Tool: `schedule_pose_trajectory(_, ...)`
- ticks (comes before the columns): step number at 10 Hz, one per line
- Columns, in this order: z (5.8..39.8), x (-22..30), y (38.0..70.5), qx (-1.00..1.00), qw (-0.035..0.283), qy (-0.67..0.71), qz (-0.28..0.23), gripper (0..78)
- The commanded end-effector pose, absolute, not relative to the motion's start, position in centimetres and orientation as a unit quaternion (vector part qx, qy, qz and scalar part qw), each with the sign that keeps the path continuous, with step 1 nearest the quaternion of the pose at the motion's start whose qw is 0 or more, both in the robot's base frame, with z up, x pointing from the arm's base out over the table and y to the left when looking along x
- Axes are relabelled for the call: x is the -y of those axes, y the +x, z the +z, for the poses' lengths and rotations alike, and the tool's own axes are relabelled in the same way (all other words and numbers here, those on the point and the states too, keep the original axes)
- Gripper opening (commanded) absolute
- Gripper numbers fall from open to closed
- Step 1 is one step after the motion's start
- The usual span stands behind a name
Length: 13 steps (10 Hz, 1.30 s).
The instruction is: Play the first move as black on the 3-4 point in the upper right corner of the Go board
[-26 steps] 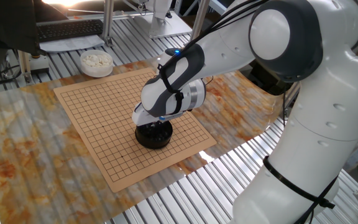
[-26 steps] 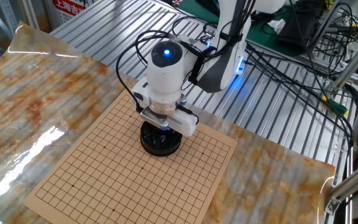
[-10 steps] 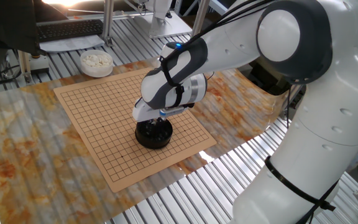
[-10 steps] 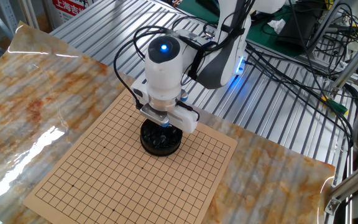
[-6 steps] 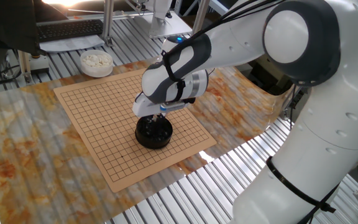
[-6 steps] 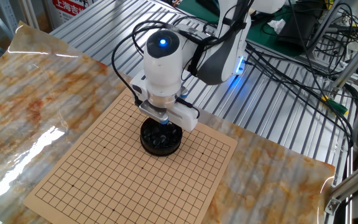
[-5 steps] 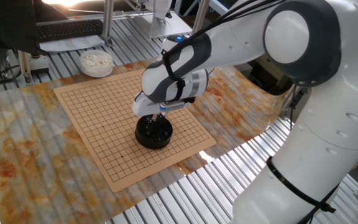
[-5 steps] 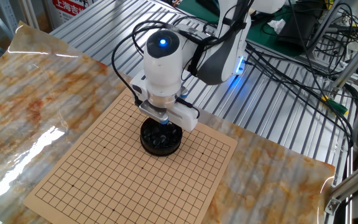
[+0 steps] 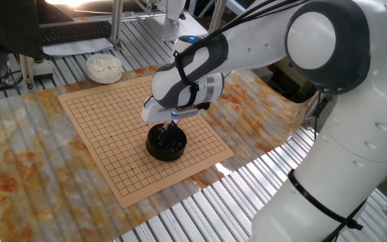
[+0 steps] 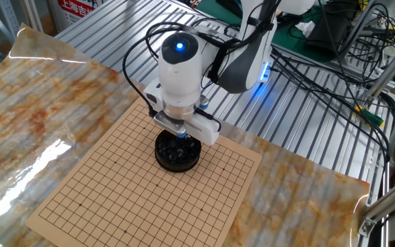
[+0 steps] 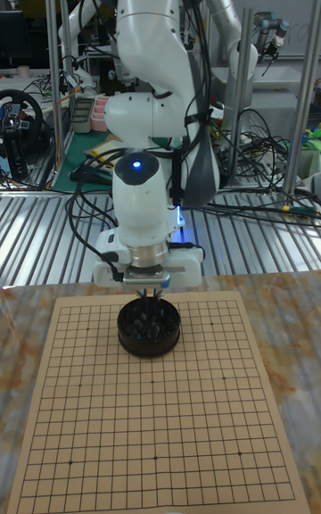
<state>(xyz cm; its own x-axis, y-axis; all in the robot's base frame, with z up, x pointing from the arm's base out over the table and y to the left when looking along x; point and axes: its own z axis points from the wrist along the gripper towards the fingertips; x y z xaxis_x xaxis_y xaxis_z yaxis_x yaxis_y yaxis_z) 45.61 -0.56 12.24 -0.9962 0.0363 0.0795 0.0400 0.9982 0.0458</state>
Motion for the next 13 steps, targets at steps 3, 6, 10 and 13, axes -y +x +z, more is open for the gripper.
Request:
schedule_pose_trajectory(3,14.6,0.7,47.2,0.999,0.037,-0.024,0.000,1.4)
schedule_pose_trajectory(6,17.2,1.4,48.3,0.999,0.030,-0.026,0.002,1.4)
schedule_pose_trajectory(10,17.4,1.5,48.1,0.999,0.038,-0.031,0.010,1.4)
schedule_pose_trajectory(13,17.0,1.4,47.9,0.999,0.040,-0.036,0.008,1.4)
